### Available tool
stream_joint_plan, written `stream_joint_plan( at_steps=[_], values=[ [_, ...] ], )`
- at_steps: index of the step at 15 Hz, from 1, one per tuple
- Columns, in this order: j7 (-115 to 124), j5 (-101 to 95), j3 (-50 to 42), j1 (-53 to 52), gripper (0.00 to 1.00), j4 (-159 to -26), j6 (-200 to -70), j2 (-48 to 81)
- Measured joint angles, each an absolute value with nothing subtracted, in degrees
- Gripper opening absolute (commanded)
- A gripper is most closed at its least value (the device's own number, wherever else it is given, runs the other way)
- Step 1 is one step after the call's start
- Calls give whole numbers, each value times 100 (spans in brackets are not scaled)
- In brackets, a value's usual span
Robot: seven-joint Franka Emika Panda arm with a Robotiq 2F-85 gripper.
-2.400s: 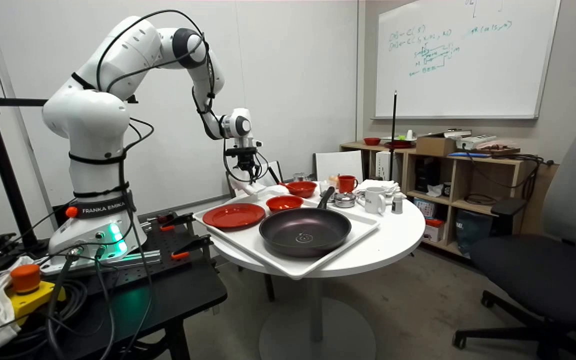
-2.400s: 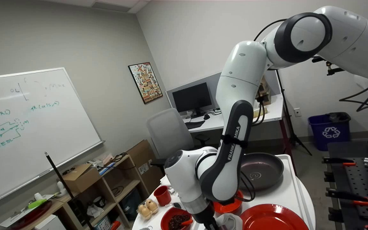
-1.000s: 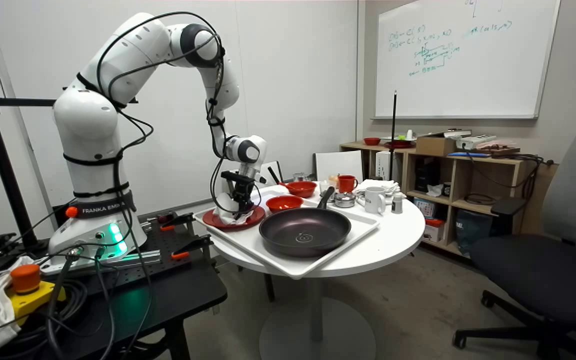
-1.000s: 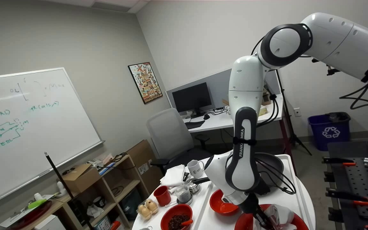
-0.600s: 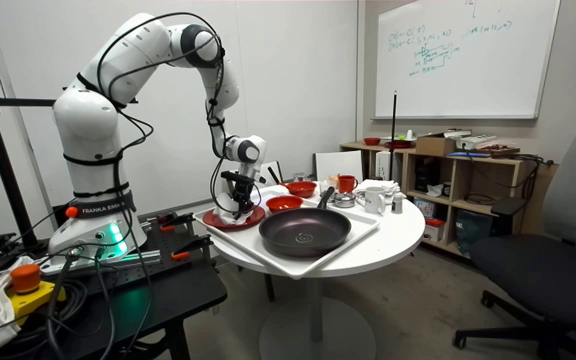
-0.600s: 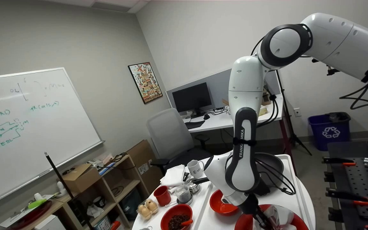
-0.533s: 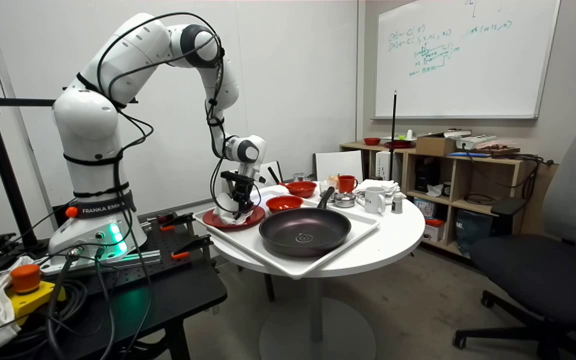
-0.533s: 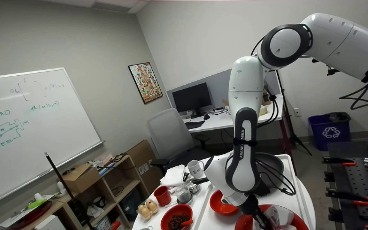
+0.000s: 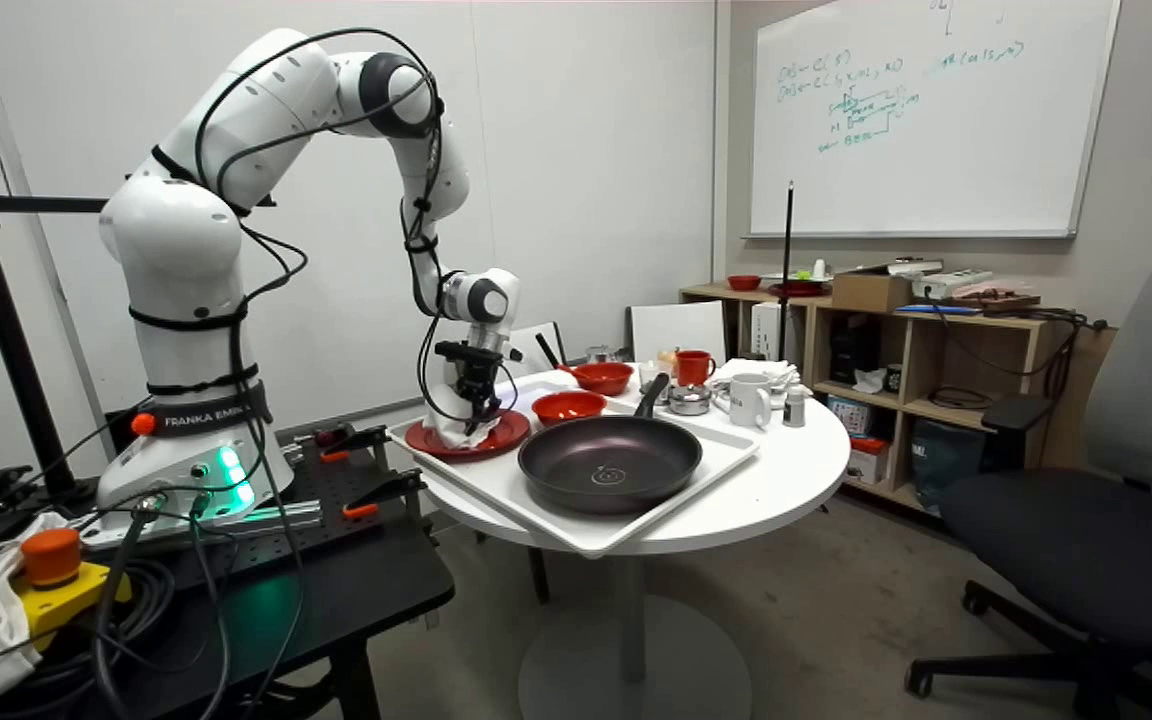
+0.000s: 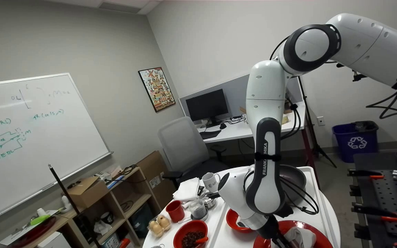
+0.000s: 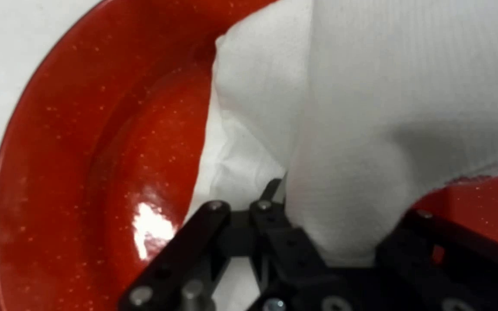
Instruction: Use the cloth to wipe the plate
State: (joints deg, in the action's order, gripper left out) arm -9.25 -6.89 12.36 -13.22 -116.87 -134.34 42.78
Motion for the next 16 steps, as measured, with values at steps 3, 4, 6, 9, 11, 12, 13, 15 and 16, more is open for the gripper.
stream_joint_plan(
  at_steps=[3, 4, 6, 9, 11, 12, 13, 15, 16],
  values=[
    [-1070, -700, 1307, -1397, 11, -11659, -13479, 4301],
    [-1140, -701, 1349, -1410, 11, -11645, -13506, 4315],
    [-1301, -701, 1443, -1425, 11, -11621, -13596, 4350],
    [-1577, -701, 1584, -1433, 11, -11615, -13788, 4403],
    [-1744, -701, 1652, -1432, 11, -11583, -13840, 4444],
    [-1807, -701, 1668, -1432, 11, -11550, -13842, 4466],
    [-1841, -702, 1673, -1432, 11, -11521, -13842, 4482],
    [-1852, -702, 1658, -1428, 11, -11472, -13876, 4500],
    [-1852, -702, 1633, -1425, 11, -11447, -13975, 4510]
  ],
)
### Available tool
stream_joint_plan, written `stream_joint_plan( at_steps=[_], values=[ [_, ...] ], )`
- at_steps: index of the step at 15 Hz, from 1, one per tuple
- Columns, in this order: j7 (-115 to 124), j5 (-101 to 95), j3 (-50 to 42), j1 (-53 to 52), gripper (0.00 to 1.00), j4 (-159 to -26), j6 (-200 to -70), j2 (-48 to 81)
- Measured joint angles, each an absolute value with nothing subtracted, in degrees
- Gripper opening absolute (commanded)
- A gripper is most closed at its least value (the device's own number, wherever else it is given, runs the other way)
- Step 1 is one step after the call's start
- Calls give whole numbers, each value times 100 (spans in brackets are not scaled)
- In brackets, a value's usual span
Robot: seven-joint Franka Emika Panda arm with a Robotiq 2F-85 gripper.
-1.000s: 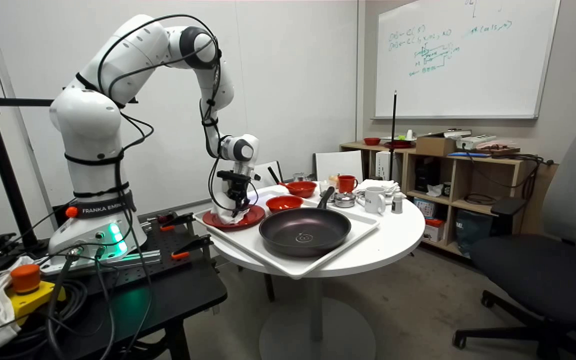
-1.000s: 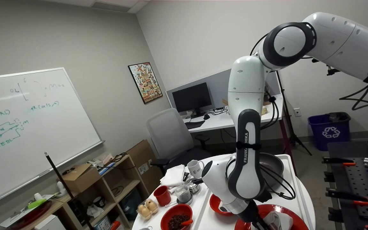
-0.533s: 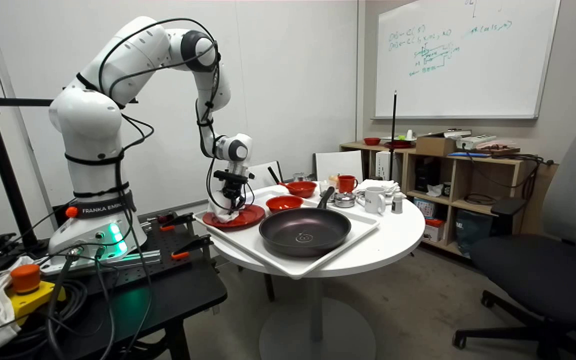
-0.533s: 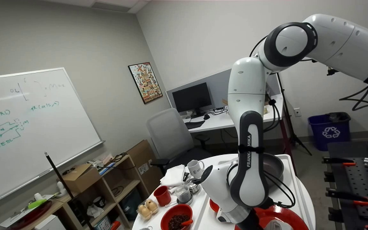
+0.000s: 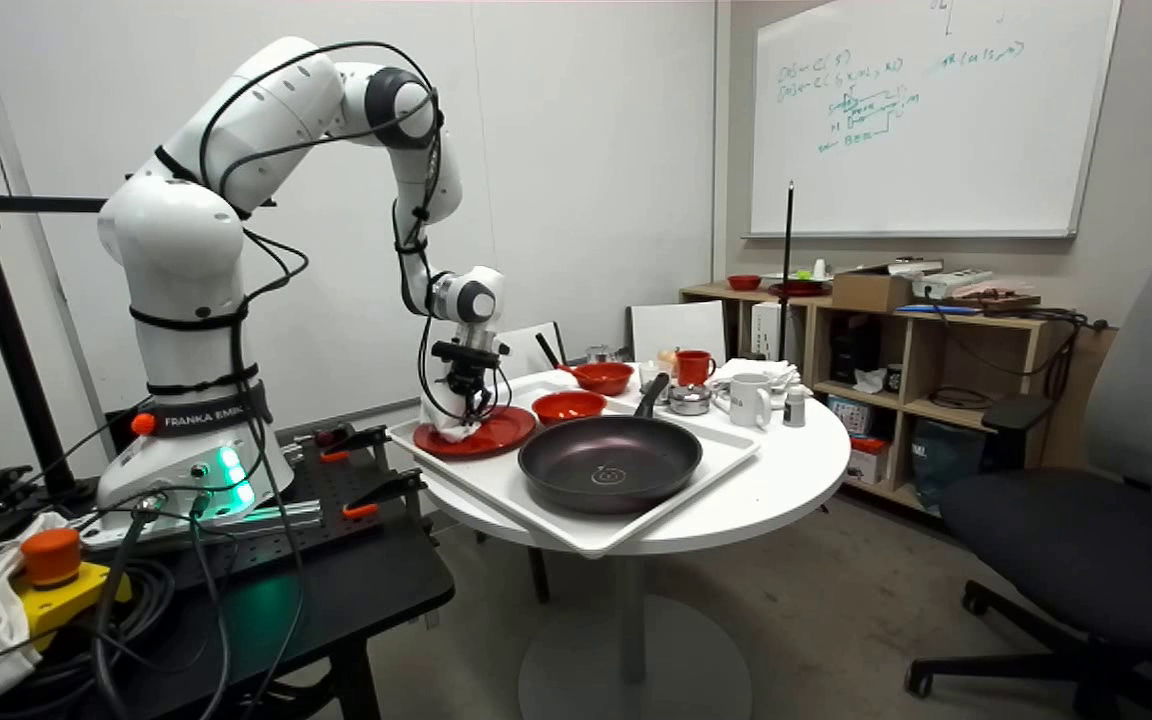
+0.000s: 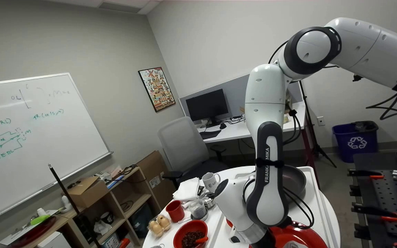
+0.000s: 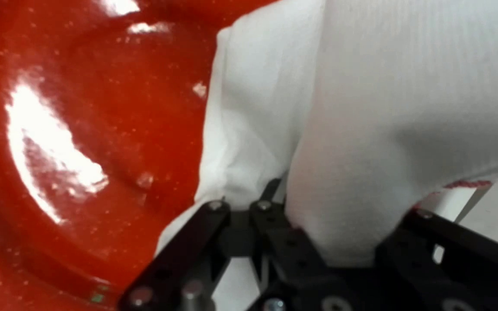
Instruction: Use the cloth to wipe the plate
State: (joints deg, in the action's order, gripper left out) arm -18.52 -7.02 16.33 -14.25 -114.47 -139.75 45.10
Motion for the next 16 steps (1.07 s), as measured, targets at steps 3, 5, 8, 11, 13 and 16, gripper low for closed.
stream_joint_plan(
  at_steps=[3, 5, 8, 11, 13, 16],
  values=[
    [-1827, -700, 1548, -1377, 11, -11405, -14333, 4511],
    [-1805, -698, 1489, -1313, 11, -11398, -14576, 4509],
    [-1786, -694, 1430, -1192, 11, -11401, -14875, 4510],
    [-1749, -691, 1387, -1100, 11, -11413, -15112, 4512],
    [-1670, -687, 1367, -1057, 11, -11442, -15298, 4512],
    [-1468, -680, 1319, -1012, 11, -11513, -15639, 4503]
  ],
)
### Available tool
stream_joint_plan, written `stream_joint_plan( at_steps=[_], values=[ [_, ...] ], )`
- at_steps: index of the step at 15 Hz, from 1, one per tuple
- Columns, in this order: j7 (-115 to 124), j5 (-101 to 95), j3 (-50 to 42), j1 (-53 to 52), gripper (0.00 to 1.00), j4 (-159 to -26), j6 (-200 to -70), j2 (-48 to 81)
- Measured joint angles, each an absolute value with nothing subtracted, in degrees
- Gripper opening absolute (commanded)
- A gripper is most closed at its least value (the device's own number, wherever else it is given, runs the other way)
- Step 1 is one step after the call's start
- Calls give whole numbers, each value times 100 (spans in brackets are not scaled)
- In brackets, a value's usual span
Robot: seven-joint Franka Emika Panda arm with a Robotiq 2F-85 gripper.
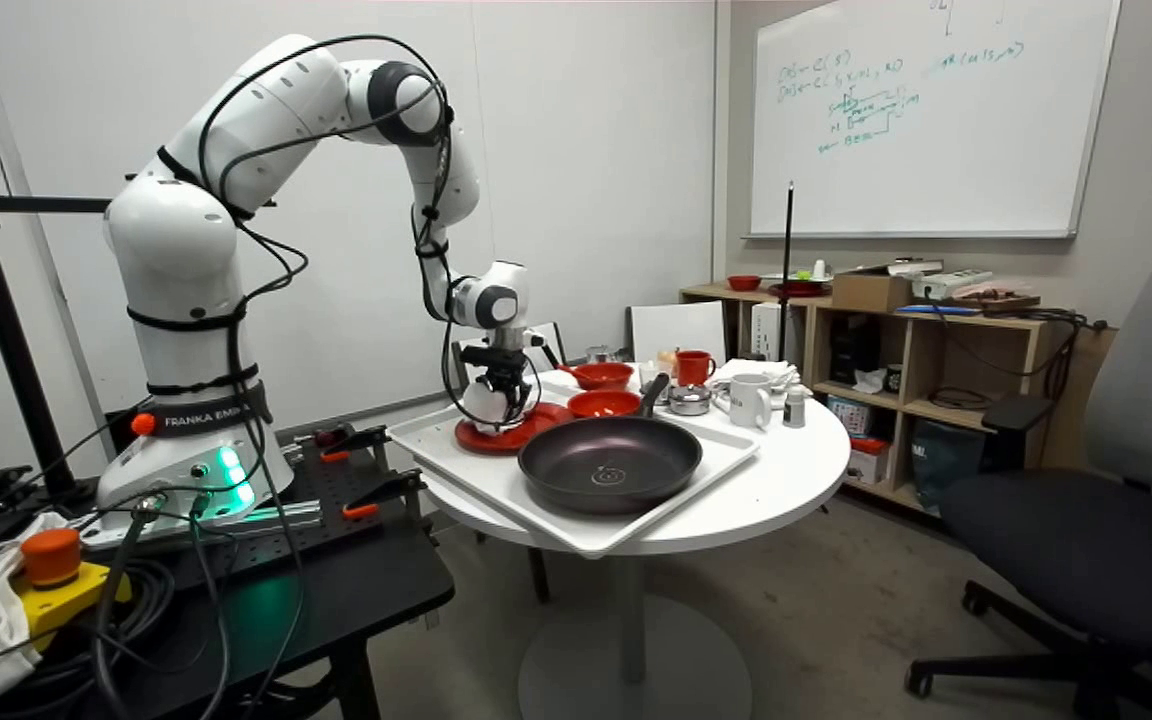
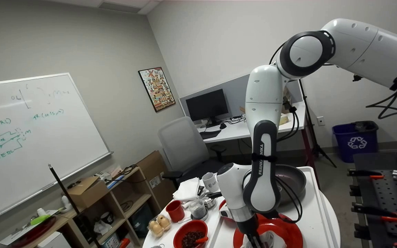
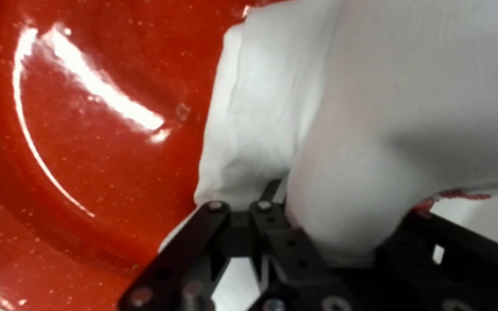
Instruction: Use the cloth to wipe the plate
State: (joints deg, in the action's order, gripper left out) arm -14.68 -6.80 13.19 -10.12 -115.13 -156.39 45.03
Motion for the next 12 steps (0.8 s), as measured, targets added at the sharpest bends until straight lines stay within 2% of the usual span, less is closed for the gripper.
stream_joint_plan(
  at_steps=[12],
  values=[
    [-246, -683, 366, -1421, 11, -11873, -17017, 4388]
  ],
)
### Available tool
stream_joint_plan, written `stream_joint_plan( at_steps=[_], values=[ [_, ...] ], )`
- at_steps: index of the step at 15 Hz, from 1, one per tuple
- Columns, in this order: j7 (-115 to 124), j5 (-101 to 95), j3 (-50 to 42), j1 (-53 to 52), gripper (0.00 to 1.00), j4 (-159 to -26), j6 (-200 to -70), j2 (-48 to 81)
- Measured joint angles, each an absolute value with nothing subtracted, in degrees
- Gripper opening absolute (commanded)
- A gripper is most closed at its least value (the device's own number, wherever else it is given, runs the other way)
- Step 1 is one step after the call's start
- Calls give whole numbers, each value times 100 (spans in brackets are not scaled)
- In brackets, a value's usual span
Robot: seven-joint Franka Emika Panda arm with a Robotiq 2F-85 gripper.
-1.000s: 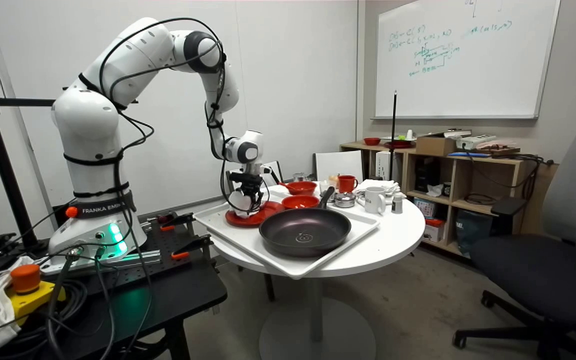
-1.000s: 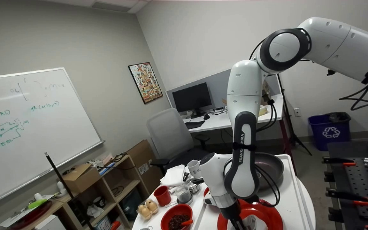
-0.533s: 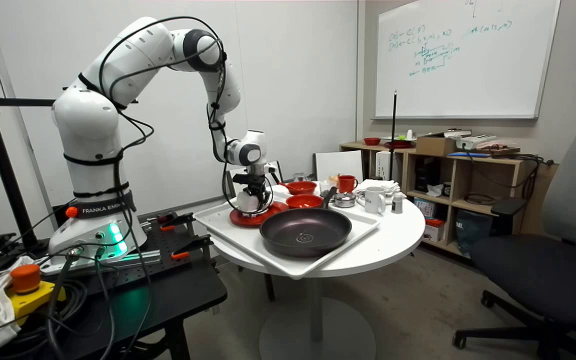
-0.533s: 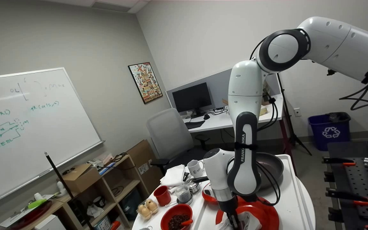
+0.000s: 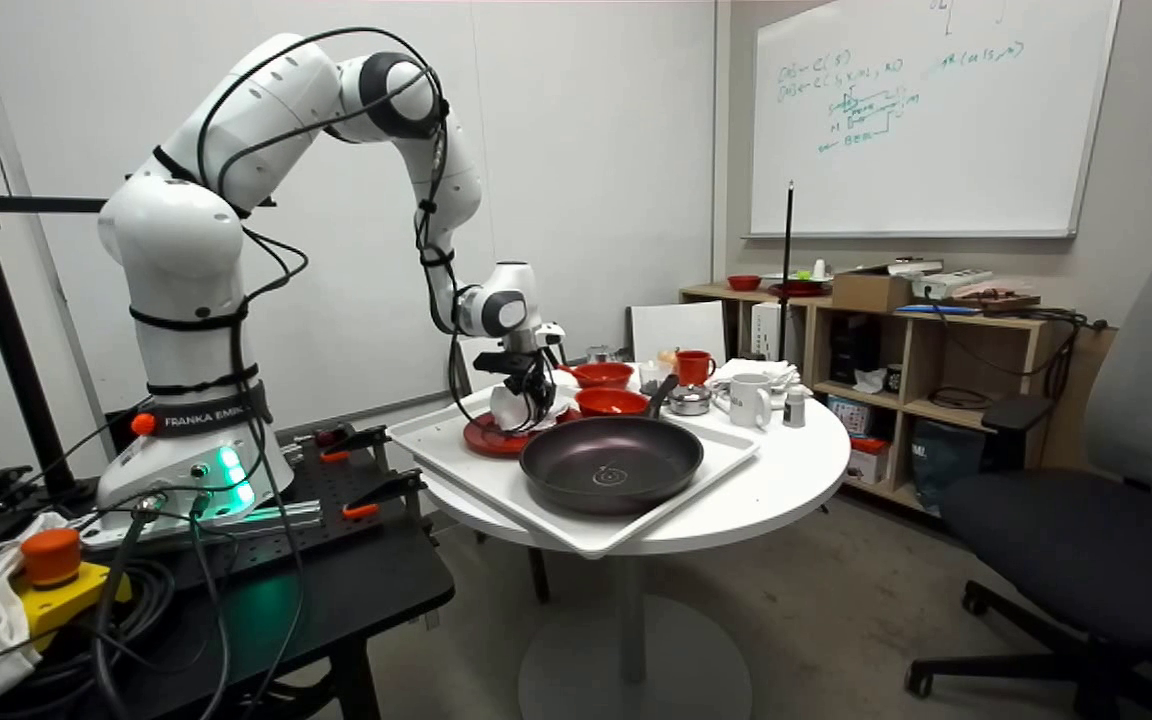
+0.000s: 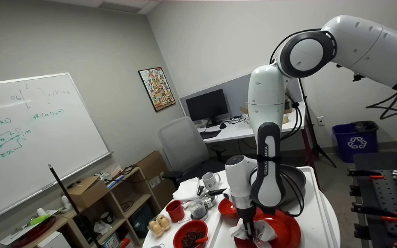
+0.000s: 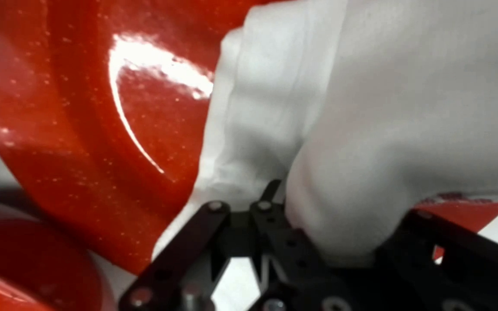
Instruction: Use the cloth to wipe the plate
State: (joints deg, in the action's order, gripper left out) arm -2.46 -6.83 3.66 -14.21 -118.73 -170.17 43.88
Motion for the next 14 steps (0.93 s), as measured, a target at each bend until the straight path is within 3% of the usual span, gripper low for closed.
stream_joint_plan(
  at_steps=[7, 14],
  values=[
    [21, -689, 55, -1810, 11, -11948, -17085, 4363],
    [-455, -728, 779, -1776, 11, -11892, -16609, 4370]
  ],
)
